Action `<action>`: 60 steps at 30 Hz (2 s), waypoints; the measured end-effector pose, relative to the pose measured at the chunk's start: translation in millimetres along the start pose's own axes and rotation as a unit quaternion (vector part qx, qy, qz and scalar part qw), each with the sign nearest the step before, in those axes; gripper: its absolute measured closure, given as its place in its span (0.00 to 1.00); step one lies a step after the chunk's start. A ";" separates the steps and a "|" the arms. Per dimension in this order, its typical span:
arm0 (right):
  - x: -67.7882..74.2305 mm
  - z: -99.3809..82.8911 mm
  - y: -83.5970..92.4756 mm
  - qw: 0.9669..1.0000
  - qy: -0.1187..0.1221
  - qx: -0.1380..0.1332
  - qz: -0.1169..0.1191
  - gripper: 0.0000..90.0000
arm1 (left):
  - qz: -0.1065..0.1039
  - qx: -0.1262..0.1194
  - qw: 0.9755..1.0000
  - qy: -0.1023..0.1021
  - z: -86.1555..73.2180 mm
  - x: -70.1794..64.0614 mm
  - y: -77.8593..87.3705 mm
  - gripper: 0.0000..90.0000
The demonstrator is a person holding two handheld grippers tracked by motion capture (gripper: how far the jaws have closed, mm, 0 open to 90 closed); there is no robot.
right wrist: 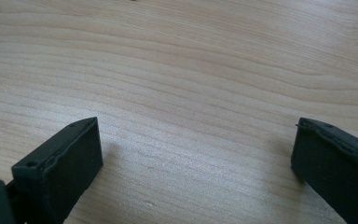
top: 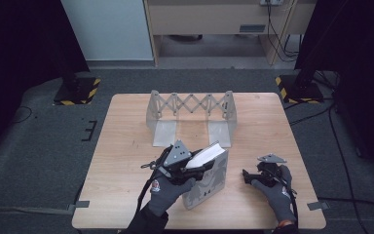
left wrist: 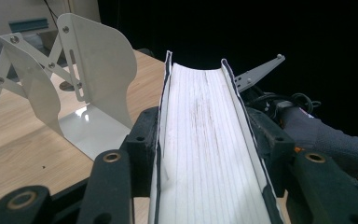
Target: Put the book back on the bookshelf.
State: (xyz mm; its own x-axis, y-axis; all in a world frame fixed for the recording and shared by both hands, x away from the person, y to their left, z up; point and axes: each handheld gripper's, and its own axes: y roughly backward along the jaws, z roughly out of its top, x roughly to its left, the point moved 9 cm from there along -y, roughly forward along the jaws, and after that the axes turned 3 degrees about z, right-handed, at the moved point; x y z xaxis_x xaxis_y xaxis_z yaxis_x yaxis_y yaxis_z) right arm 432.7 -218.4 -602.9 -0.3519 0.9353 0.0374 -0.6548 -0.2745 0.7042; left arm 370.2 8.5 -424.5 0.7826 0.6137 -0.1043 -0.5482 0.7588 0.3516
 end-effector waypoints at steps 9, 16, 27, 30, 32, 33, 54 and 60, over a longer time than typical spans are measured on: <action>0.1 0.0 0.1 1.000 -0.001 0.001 0.001 0.02 | 0.008 -0.006 1.000 -0.003 0.5 -2.3 0.8 0.57; 0.2 0.0 0.1 1.000 -0.001 0.001 0.001 0.02 | 0.022 -0.009 1.000 0.003 0.7 -0.1 1.5 0.58; 0.0 0.1 0.1 1.000 0.000 0.000 0.001 0.02 | 0.038 -0.008 0.999 0.009 -0.4 7.7 9.7 0.58; 0.1 0.0 0.1 1.000 -0.001 0.001 0.001 0.02 | 0.042 -0.004 0.999 0.006 0.1 10.1 12.7 0.58; 0.2 0.0 0.2 1.000 -0.002 0.001 0.001 0.02 | 0.044 -0.008 0.999 0.009 2.0 12.4 15.6 0.58; 0.1 0.0 0.1 1.000 -0.001 0.001 0.001 0.02 | 0.047 -0.011 0.999 0.014 4.8 16.6 20.3 0.58; 0.1 -0.1 0.2 1.000 -0.001 0.001 0.001 0.02 | 0.135 -0.037 0.989 0.052 38.3 96.3 64.2 0.58; 0.2 -0.1 0.2 1.000 -0.001 0.001 0.002 0.02 | 0.167 -0.039 0.983 0.062 47.3 126.5 68.9 0.58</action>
State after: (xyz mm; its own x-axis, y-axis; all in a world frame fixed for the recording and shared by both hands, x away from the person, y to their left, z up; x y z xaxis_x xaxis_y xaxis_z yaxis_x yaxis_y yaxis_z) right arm 432.5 -218.3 -602.8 -0.3530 0.9348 0.0405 -0.6518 -0.2768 0.7061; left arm 445.4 128.1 -369.5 0.5153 0.8499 -0.1101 -0.7933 0.5216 0.3139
